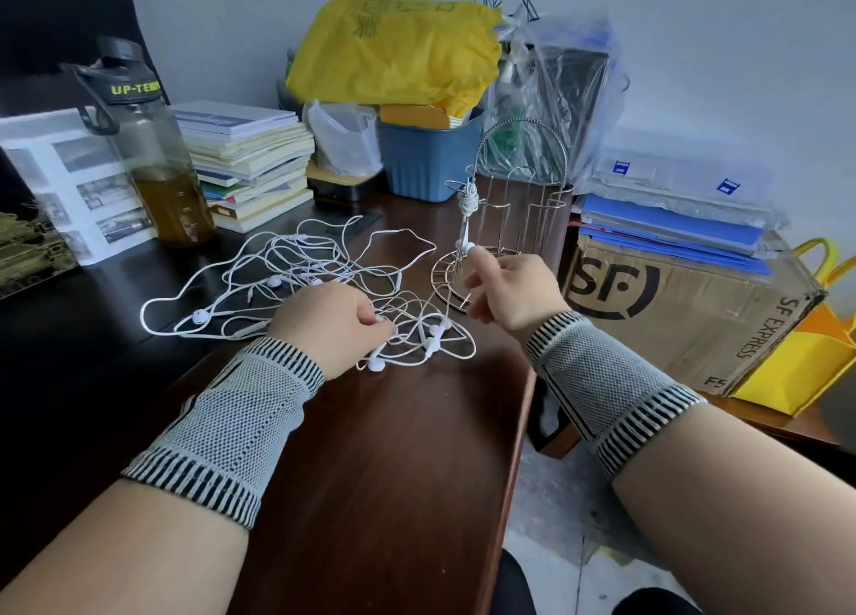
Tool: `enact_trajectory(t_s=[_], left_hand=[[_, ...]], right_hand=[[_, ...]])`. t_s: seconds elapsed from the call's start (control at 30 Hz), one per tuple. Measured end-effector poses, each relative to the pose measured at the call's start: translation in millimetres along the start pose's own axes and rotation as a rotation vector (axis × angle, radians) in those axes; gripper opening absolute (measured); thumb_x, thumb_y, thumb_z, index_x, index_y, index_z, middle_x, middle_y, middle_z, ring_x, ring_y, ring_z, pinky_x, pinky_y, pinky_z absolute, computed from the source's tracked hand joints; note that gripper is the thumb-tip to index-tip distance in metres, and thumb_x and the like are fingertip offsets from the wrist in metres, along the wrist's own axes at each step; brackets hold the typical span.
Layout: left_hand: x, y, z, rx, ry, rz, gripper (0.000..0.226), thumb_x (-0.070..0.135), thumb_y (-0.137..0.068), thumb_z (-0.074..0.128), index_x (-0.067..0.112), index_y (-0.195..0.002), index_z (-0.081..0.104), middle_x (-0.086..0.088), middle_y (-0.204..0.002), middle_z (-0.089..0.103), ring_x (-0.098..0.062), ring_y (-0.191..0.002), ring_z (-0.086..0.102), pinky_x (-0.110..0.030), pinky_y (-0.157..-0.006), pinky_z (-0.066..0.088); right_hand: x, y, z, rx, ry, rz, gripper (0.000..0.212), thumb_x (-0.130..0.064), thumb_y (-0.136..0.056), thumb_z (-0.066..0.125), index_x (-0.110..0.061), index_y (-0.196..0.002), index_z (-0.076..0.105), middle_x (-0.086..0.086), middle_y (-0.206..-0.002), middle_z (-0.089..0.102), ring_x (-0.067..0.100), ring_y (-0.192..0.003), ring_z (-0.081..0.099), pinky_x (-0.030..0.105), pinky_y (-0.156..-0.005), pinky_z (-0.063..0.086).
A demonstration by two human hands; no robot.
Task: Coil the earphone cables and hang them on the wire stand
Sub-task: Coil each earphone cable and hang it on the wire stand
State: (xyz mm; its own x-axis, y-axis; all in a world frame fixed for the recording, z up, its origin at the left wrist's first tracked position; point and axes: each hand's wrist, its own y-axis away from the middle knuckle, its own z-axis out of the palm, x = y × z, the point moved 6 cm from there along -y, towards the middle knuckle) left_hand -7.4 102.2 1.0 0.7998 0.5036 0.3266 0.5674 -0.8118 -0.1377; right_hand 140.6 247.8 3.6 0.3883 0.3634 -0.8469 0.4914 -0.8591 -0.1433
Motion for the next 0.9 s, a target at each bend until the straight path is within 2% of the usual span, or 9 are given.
enact_trajectory(t_s=[0.13, 0.2, 0.33, 0.43, 0.57, 0.67, 0.77, 0.83, 0.9], left_hand=[[4, 3, -3, -0.022, 0.016, 0.013, 0.016, 0.049, -0.082, 0.068, 0.034, -0.078, 0.063, 0.018, -0.077, 0.056, -0.016, -0.093, 0.061, -0.031, -0.086, 0.051], [6, 4, -3, -0.011, 0.049, 0.049, 0.011, 0.044, -0.083, 0.067, 0.034, -0.088, 0.065, 0.018, -0.083, 0.056, -0.014, -0.098, 0.061, -0.030, -0.089, 0.049], [26, 7, -4, 0.000, 0.158, 0.183, 0.024, 0.037, -0.092, 0.056, 0.029, -0.110, 0.069, 0.014, -0.112, 0.062, -0.008, -0.108, 0.056, -0.026, -0.096, 0.042], [32, 7, -2, 0.032, 0.180, 0.199, 0.026, 0.034, -0.094, 0.053, 0.027, -0.116, 0.065, 0.011, -0.116, 0.060, -0.009, -0.099, 0.053, -0.027, -0.092, 0.041], [34, 10, 10, -0.083, 0.223, 0.214, 0.045, 0.055, -0.085, 0.060, 0.033, -0.125, 0.057, 0.016, -0.110, 0.055, -0.003, -0.105, 0.051, -0.025, -0.090, 0.038], [37, 13, 16, -0.173, 0.198, 0.237, 0.046, 0.057, -0.072, 0.073, 0.040, -0.113, 0.062, 0.023, -0.097, 0.063, -0.001, -0.098, 0.058, -0.024, -0.086, 0.044], [28, 10, 23, -0.202, 0.154, 0.211, 0.020, 0.045, -0.075, 0.074, 0.043, -0.092, 0.065, 0.022, -0.091, 0.066, -0.004, -0.090, 0.061, -0.029, -0.089, 0.049], [26, 9, 24, -0.222, 0.136, 0.211, 0.010, 0.040, -0.079, 0.071, 0.048, -0.081, 0.064, 0.018, -0.095, 0.070, -0.008, -0.089, 0.063, -0.032, -0.088, 0.051], [25, 8, 26, -0.246, 0.104, 0.215, 0.016, 0.038, -0.083, 0.068, 0.052, -0.075, 0.062, 0.012, -0.097, 0.071, -0.013, -0.089, 0.065, -0.036, -0.086, 0.052]], right_hand=[[-2, -15, 20, -0.052, 0.426, -0.023, 0.030, -0.037, -0.087, 0.057, -0.013, -0.081, 0.073, 0.006, -0.078, 0.071, 0.022, -0.075, 0.065, 0.026, -0.069, 0.051], [-2, -22, 30, -0.075, 0.527, -0.010, 0.031, -0.038, -0.087, 0.057, -0.011, -0.088, 0.071, 0.005, -0.085, 0.068, 0.022, -0.079, 0.062, 0.024, -0.066, 0.044], [-2, -24, 35, -0.127, 0.403, 0.052, 0.029, -0.030, -0.088, 0.054, -0.012, -0.065, 0.057, 0.002, -0.061, 0.051, 0.019, -0.062, 0.050, 0.024, -0.050, 0.033], [-12, -12, 35, -0.199, 0.267, -0.078, 0.027, -0.027, -0.085, 0.062, -0.017, -0.060, 0.060, -0.002, -0.056, 0.052, 0.014, -0.057, 0.048, 0.025, -0.057, 0.041], [-13, 9, 36, -0.376, 0.116, -0.090, 0.024, -0.018, -0.080, 0.064, -0.013, -0.057, 0.065, -0.002, -0.051, 0.052, 0.007, -0.049, 0.045, 0.023, -0.056, 0.040], [-3, 14, 37, -0.474, 0.072, -0.026, 0.015, -0.012, -0.076, 0.065, -0.009, -0.062, 0.069, 0.003, -0.054, 0.053, 0.013, -0.054, 0.046, 0.026, -0.056, 0.038], [0, 4, 29, -0.316, 0.100, -0.002, 0.012, -0.010, -0.076, 0.064, -0.014, -0.067, 0.070, -0.005, -0.050, 0.056, 0.011, -0.051, 0.049, 0.022, -0.052, 0.040], [-7, -2, 24, -0.182, 0.266, -0.085, 0.010, -0.015, -0.078, 0.064, -0.020, -0.072, 0.071, -0.007, -0.062, 0.061, 0.012, -0.065, 0.058, 0.023, -0.063, 0.047], [-15, -3, 30, -0.191, 0.412, -0.148, 0.004, -0.023, -0.079, 0.066, -0.023, -0.079, 0.070, -0.004, -0.080, 0.067, 0.014, -0.081, 0.063, 0.023, -0.073, 0.049]])
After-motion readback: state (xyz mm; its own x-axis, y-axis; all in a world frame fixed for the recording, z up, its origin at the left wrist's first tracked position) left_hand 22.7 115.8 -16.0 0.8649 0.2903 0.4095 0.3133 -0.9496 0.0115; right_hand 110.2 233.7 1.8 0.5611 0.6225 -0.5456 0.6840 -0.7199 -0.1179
